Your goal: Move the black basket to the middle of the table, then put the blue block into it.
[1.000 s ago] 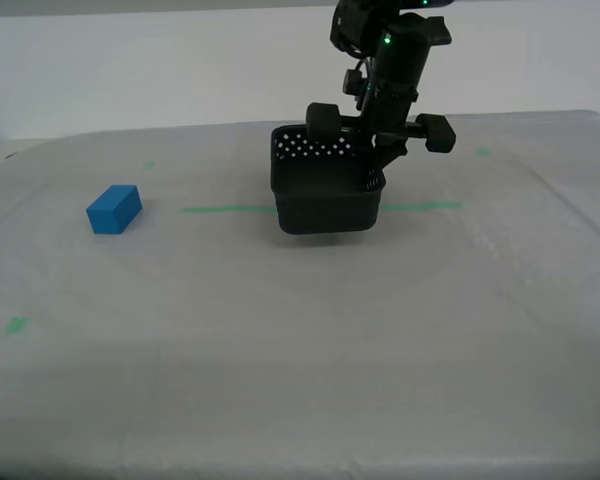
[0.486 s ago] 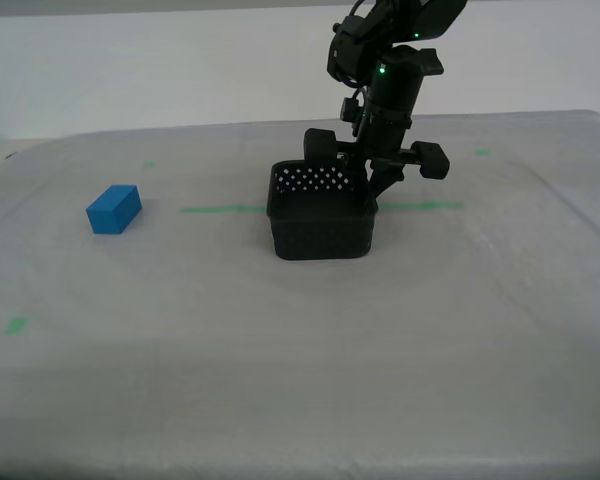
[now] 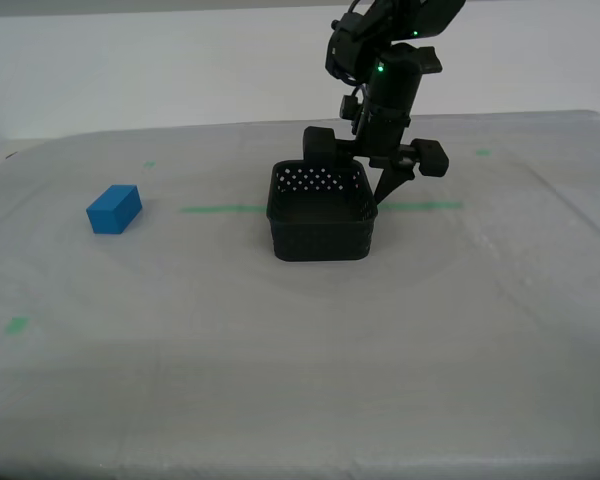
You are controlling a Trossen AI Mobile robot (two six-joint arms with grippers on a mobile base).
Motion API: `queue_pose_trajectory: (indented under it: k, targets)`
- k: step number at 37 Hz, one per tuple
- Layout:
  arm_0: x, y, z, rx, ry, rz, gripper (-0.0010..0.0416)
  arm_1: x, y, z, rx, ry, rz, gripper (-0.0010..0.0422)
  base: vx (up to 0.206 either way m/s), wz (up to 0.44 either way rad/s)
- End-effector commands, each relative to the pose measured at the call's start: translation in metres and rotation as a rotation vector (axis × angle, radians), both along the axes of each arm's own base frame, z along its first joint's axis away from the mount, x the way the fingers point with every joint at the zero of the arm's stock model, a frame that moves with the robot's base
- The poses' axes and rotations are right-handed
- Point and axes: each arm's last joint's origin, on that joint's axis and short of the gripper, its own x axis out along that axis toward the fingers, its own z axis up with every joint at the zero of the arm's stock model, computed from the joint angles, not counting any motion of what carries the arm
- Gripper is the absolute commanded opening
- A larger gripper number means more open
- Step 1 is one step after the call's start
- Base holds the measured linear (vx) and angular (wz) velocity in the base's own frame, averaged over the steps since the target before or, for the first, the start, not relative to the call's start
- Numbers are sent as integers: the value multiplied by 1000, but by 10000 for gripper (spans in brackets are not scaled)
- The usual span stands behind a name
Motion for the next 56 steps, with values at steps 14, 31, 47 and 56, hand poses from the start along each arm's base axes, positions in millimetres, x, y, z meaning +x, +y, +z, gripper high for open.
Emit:
queue_pose_trajectory:
  k: [14, 31, 47, 56]
  targets:
    - [0, 0, 1, -5, -10, 15, 401, 0, 0, 1, 1, -6, 0, 0, 0, 0]
    - [-1, -1, 14, -3, -30, 45, 396, 0, 0, 1, 1, -6, 0, 0, 0, 0]
    - [-15, -15, 62, -98, -57, 85, 401, 0, 0, 1, 1, -6, 0, 0, 0, 0]
    - [-14, -36, 88, -101, -86, 69, 400, 0, 0, 1, 1, -6, 0, 0, 0, 0]
